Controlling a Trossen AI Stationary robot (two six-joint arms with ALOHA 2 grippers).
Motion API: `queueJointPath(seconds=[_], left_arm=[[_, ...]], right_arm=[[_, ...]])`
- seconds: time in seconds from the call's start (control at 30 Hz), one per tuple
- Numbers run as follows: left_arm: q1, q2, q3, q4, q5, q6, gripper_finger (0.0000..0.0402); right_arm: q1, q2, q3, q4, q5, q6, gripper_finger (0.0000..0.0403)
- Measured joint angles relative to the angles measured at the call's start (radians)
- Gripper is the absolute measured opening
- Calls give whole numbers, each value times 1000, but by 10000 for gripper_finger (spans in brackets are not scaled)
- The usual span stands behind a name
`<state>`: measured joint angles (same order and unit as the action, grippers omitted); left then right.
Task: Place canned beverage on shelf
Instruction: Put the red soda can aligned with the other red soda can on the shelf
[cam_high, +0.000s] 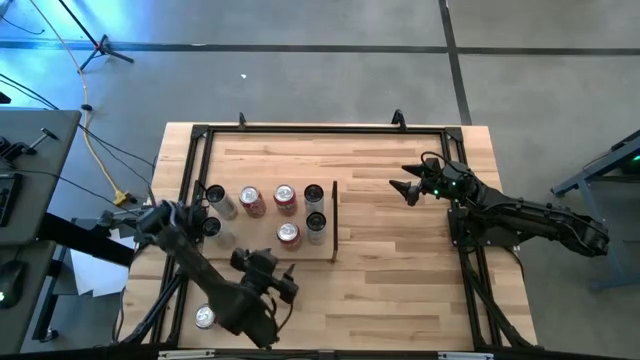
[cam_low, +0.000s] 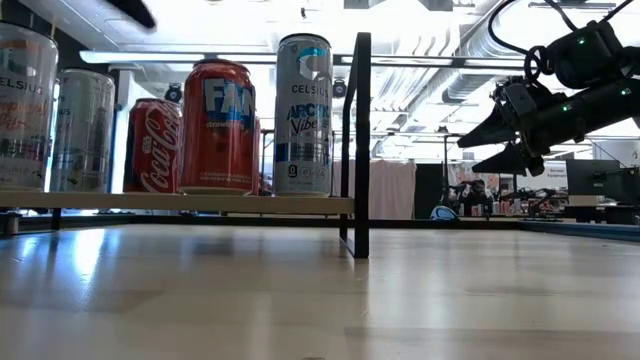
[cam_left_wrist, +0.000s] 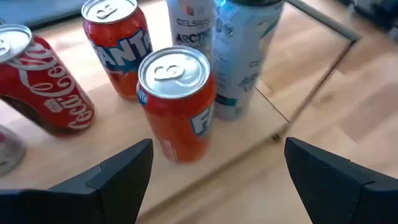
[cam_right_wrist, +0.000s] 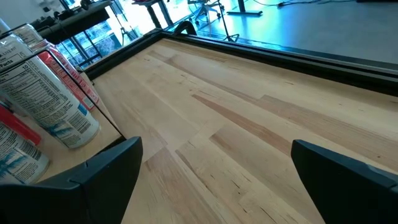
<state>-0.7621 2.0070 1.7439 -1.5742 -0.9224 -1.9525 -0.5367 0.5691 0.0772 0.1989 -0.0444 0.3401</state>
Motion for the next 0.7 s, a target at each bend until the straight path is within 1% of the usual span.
queueJointPath(seconds=[0.07, 0.23, 0.37, 0.5, 0.7], left_arm=[[24, -41, 44, 6, 70, 82, 337], [116, -123, 103, 15, 274, 296, 337], [200, -162, 126, 12, 430, 434, 337], [276, -192, 127, 26, 513, 572, 337], [387, -191, 127, 55, 631, 742, 337]], right_arm=[[0, 0, 0, 0, 0, 0, 399], [0, 0, 0, -12, 0, 0, 399], [1, 0, 0, -20, 0, 0, 399], [1, 0, 0, -24, 0, 0, 399], [1, 0, 0, -26, 0, 0, 399]])
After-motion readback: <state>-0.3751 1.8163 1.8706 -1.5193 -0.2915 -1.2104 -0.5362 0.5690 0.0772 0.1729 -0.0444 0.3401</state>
